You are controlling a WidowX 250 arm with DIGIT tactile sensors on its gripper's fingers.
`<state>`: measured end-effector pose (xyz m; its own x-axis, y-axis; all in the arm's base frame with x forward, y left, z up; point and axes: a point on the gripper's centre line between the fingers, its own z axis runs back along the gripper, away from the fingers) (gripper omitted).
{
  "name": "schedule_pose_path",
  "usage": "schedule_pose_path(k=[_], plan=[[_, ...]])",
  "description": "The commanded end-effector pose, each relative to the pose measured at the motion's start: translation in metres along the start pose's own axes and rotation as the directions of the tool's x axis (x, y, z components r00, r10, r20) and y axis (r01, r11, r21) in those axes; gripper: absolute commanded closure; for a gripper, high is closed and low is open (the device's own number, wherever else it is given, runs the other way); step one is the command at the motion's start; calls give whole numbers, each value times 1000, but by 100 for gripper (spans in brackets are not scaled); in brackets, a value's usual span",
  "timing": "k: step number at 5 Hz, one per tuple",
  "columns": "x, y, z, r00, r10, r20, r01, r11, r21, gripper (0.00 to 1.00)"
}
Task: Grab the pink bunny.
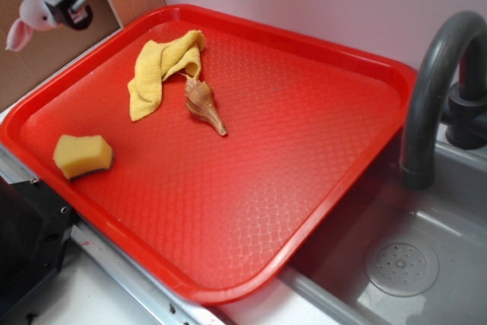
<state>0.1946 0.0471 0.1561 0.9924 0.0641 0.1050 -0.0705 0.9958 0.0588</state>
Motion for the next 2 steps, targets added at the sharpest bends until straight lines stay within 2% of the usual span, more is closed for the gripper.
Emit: schedule_pose_path(k=[1, 2], plan=[[10, -35, 42, 992, 25, 124, -20, 999, -39, 100], [11, -34, 32, 990, -60, 124, 69, 995, -74, 100]])
